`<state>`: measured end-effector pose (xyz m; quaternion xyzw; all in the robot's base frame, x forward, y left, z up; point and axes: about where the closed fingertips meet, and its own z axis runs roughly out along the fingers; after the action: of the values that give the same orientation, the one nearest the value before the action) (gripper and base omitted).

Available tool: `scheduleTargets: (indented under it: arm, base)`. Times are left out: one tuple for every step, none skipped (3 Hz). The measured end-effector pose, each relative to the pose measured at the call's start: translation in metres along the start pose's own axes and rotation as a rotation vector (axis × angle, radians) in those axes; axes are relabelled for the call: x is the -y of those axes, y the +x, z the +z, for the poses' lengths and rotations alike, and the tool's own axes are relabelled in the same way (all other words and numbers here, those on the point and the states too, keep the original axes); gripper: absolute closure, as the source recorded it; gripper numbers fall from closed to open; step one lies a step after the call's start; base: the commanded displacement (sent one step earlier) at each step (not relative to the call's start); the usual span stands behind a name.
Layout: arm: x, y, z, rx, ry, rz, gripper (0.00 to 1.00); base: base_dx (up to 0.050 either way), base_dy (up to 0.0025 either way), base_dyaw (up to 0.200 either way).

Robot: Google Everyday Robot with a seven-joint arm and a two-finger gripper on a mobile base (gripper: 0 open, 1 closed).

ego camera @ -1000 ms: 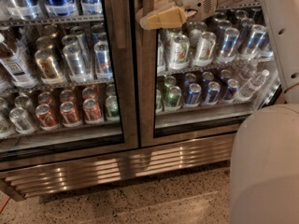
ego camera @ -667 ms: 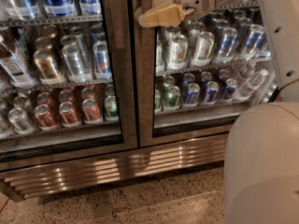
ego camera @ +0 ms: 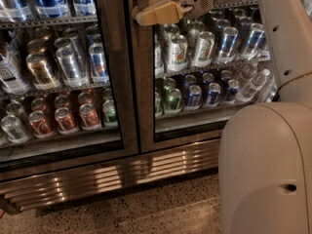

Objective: Open right fridge door

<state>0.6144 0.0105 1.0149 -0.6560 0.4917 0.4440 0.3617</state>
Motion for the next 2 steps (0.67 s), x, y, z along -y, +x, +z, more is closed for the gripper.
scheduleTargets:
  arm:
    - [0.0, 0.0, 0.0, 0.0, 0.0, 0.0, 1.0]
    - [0.0044, -0.0036, 0.0044, 0.0, 0.0, 0.0, 1.0]
  base:
    - [0.0, 0.0, 0.0]
    - [0.0, 0.0, 0.0]
